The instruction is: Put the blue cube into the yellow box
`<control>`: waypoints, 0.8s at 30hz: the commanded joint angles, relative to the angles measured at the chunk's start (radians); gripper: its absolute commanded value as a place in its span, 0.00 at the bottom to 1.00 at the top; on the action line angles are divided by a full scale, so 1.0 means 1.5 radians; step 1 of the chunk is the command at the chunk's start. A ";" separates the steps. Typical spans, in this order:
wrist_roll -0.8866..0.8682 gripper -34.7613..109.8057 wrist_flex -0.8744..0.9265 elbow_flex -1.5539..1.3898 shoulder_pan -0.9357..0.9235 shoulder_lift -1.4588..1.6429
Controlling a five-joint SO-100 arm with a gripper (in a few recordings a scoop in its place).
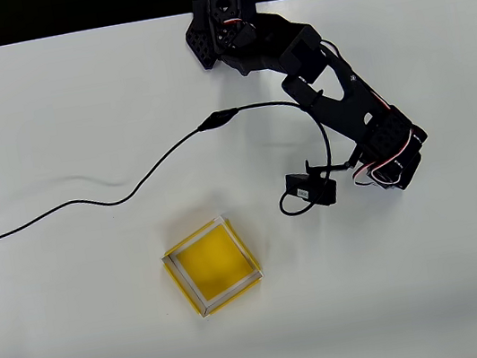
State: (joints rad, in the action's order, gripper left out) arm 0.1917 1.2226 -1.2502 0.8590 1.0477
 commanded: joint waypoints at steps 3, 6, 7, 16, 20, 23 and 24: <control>0.048 0.36 0.001 0.025 -0.012 0.064; 0.081 0.35 -0.010 0.001 -0.027 0.087; 0.091 0.35 -0.011 -0.003 -0.032 0.095; 0.225 0.34 0.004 -0.024 -0.095 0.228; 0.296 0.34 0.022 -0.024 -0.125 0.309; 0.353 0.34 0.037 -0.031 -0.154 0.374; 0.374 0.34 0.038 -0.036 -0.169 0.397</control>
State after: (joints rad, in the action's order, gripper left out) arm 0.6673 1.2579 -1.3054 0.6519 1.3806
